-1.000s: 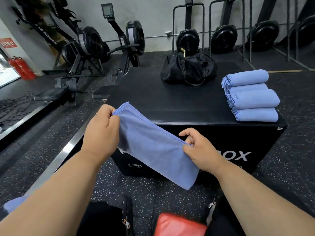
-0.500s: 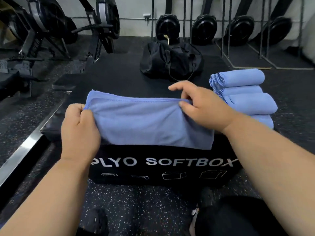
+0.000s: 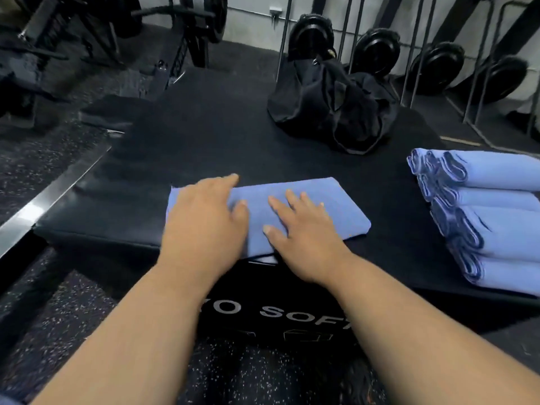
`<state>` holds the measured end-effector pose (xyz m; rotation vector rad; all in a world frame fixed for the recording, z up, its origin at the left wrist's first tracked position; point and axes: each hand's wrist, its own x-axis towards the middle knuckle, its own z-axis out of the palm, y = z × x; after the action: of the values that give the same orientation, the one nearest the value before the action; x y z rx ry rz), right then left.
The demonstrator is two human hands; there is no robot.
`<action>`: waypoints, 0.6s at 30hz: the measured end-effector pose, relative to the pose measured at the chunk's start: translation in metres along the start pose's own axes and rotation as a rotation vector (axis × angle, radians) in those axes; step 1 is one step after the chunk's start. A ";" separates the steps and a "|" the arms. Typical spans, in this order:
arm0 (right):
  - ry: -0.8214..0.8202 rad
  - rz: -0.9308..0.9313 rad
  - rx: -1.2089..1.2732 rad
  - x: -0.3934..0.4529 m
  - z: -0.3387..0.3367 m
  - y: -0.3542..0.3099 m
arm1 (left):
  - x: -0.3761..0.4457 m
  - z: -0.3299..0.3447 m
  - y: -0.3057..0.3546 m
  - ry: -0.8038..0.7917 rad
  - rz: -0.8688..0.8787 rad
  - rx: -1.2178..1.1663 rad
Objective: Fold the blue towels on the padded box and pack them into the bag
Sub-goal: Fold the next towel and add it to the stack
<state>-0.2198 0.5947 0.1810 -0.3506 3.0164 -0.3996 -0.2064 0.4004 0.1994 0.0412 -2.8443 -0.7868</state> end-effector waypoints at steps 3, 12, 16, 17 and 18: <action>-0.021 -0.014 -0.058 0.001 0.010 0.007 | -0.008 0.027 0.003 -0.214 0.115 0.303; -0.107 0.169 -0.075 0.022 -0.020 0.048 | -0.007 0.016 -0.026 -0.290 -0.102 0.335; -0.166 0.273 0.073 0.030 -0.034 0.061 | -0.004 0.002 -0.034 -0.194 -0.180 0.324; -0.162 0.313 0.136 0.032 -0.039 0.066 | -0.002 -0.001 -0.036 -0.106 -0.184 0.271; -0.132 0.355 0.193 0.034 -0.043 0.069 | 0.000 -0.002 -0.037 -0.015 -0.181 0.222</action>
<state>-0.2720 0.6627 0.2023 0.1637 2.7984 -0.6000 -0.2069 0.3675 0.1821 0.3291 -2.9589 -0.4996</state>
